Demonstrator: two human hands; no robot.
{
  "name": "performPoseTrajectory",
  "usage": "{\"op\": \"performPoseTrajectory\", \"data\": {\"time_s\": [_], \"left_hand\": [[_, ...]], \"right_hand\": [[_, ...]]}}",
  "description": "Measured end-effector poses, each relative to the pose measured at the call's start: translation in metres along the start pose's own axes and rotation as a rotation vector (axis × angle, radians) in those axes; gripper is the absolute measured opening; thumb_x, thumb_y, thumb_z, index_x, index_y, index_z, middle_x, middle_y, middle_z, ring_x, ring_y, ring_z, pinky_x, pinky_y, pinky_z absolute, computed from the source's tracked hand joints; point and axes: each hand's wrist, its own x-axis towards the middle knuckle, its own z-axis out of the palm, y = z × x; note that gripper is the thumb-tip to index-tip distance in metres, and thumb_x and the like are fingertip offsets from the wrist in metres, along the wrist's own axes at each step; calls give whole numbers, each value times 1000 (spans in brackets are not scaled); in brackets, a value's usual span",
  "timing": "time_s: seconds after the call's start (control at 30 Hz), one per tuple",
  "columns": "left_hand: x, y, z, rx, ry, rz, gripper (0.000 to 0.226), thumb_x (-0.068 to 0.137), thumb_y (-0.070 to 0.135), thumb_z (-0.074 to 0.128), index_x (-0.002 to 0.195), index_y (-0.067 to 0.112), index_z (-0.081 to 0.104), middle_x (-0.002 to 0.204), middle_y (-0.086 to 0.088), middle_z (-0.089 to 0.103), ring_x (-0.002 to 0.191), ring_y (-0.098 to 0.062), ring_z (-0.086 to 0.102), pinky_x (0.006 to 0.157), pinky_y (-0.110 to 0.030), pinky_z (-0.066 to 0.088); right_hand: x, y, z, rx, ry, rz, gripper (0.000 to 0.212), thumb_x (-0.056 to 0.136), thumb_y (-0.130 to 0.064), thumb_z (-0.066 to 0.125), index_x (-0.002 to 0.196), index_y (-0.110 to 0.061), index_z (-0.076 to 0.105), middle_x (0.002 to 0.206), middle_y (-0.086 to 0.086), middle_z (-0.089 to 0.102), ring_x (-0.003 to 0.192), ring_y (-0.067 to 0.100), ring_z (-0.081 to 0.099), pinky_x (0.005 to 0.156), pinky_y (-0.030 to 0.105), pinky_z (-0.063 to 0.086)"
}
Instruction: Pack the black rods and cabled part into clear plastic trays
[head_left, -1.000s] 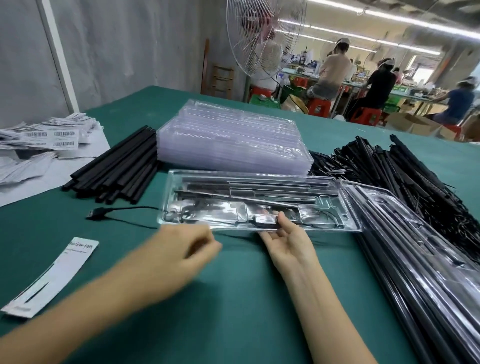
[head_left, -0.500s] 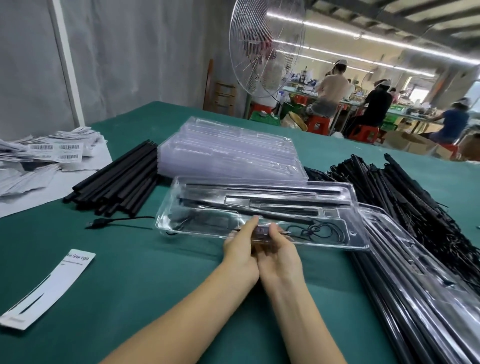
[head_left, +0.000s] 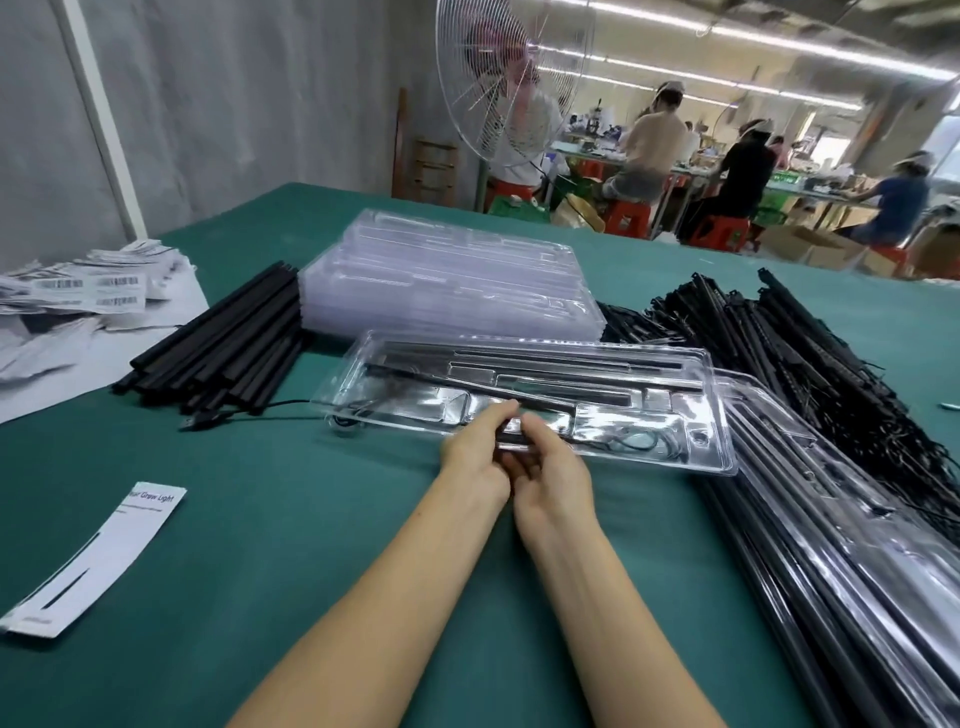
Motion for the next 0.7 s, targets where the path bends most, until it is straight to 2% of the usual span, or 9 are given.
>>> {"op": "performPoseTrajectory", "data": {"time_s": [0.07,0.13,0.2,0.27,0.37,0.47,0.53,0.63,0.7], "left_hand": [[1,1,-1,47,14,-5,17,82,-1,66,67,3,57,70,-12,60,51,-22,56,44,-23,49],[1,1,1,75,-8,-7,5,84,-1,62,82,-2,58,98,-26,65,68,-30,59,58,-32,52],[0,2,1,96,-28,-5,12,86,0,59,97,-3,56,122,-31,58,80,-32,57,66,-35,50],[0,2,2,101,-37,-4,23,88,2,56,108,-10,57,128,-30,54,83,-31,55,70,-35,50],[0,2,1,93,-15,-13,37,89,3,55,122,-16,53,126,-28,56,91,-31,57,75,-36,52],[-2,1,2,16,-4,-13,2,83,-3,63,84,-5,62,86,-18,66,71,-28,61,73,-37,53],[0,-3,5,-39,-1,-23,15,80,-5,66,69,2,58,67,-11,61,62,-24,59,75,-37,54],[-4,-8,6,-40,-41,-6,4,84,-1,64,85,-1,60,85,-17,65,77,-29,62,85,-42,53],[-3,-11,6,-63,-52,16,12,86,-1,62,97,0,58,98,-21,61,87,-32,60,93,-48,50]], "right_hand": [[-1,0,-1,-18,2,-7,8,86,3,58,80,-3,59,71,6,58,63,17,54,59,25,46],[-3,1,-2,-31,8,-16,7,86,4,58,83,-3,58,71,7,59,62,17,56,59,25,47],[-5,1,-1,-45,17,-27,8,85,5,59,83,-3,58,71,7,60,60,16,58,59,26,48],[-6,0,1,-62,32,-45,13,84,5,60,77,-6,58,71,8,61,60,16,59,59,26,49],[-7,3,4,-68,86,-84,14,81,4,63,74,-7,58,76,12,64,62,21,61,61,30,52],[-10,4,5,-50,152,-96,21,75,-3,74,84,-3,55,76,12,66,58,20,63,52,27,51],[-9,-1,6,33,137,-76,24,74,-4,76,84,-4,54,68,8,63,47,15,61,44,23,48],[-4,-6,7,184,37,28,12,81,-1,69,80,-4,57,81,12,61,66,22,64,63,31,57],[-2,-6,7,192,18,63,9,83,0,66,82,-4,58,86,14,60,76,26,60,73,34,55]]}}
